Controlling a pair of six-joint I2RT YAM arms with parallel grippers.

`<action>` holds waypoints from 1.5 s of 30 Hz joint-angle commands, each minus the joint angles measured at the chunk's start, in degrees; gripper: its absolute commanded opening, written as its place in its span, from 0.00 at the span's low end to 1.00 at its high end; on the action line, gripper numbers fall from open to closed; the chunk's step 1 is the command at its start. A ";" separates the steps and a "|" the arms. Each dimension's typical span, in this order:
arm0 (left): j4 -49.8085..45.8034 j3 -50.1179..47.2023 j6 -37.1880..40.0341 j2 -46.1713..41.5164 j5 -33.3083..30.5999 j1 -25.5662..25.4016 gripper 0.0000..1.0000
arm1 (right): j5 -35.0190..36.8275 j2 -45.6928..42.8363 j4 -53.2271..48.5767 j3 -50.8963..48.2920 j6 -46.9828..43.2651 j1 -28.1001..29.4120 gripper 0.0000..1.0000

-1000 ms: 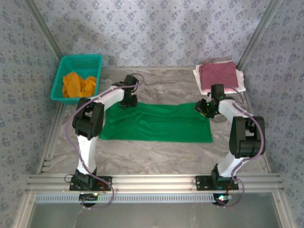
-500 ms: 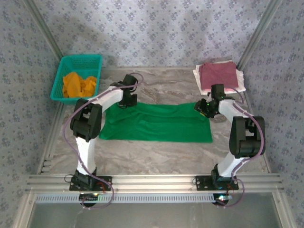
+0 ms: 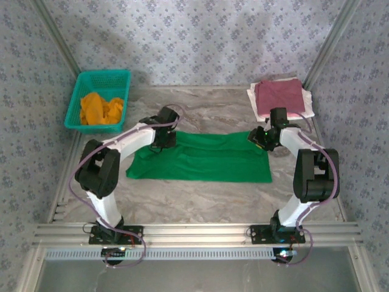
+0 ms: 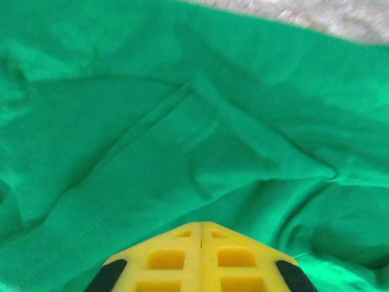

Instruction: Fold and stack the t-shirts

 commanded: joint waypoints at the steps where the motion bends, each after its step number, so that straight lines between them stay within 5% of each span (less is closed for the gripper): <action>1: 1.67 -1.20 -1.01 -3.72 -1.99 0.16 0.05 | -3.66 -0.17 -1.64 4.99 -6.55 4.53 0.46; 3: 6.80 -6.11 -1.28 -9.33 -2.47 0.83 0.10 | -6.54 0.26 -1.91 7.81 -10.88 9.66 0.48; 4: 10.17 -9.41 -1.85 -13.01 -2.38 1.49 0.22 | -10.15 1.49 -0.85 11.15 -12.01 11.95 0.48; 8: 17.06 -20.52 -5.01 -24.54 0.45 7.54 0.43 | -14.11 11.79 -2.29 24.12 -17.16 22.25 0.48; 14: 15.41 -27.70 -4.20 -32.22 7.98 17.62 0.48 | -10.07 30.13 -7.58 48.43 -20.03 32.60 0.47; 23: 14.61 -30.50 -1.13 -34.67 13.17 21.93 0.47 | -6.50 47.31 -10.76 68.44 -20.65 35.26 0.47; 37: 16.81 -31.83 -0.27 -32.71 16.53 22.05 0.48 | -6.35 50.72 -12.11 68.84 -23.48 38.97 0.42; 41: 16.90 -32.01 0.00 -32.34 16.57 22.01 0.48 | -6.60 50.96 -11.53 68.34 -23.40 39.23 0.33; 45: 17.29 -32.18 0.00 -32.02 16.78 22.04 0.48 | -5.18 51.21 -11.29 68.43 -22.95 39.17 0.40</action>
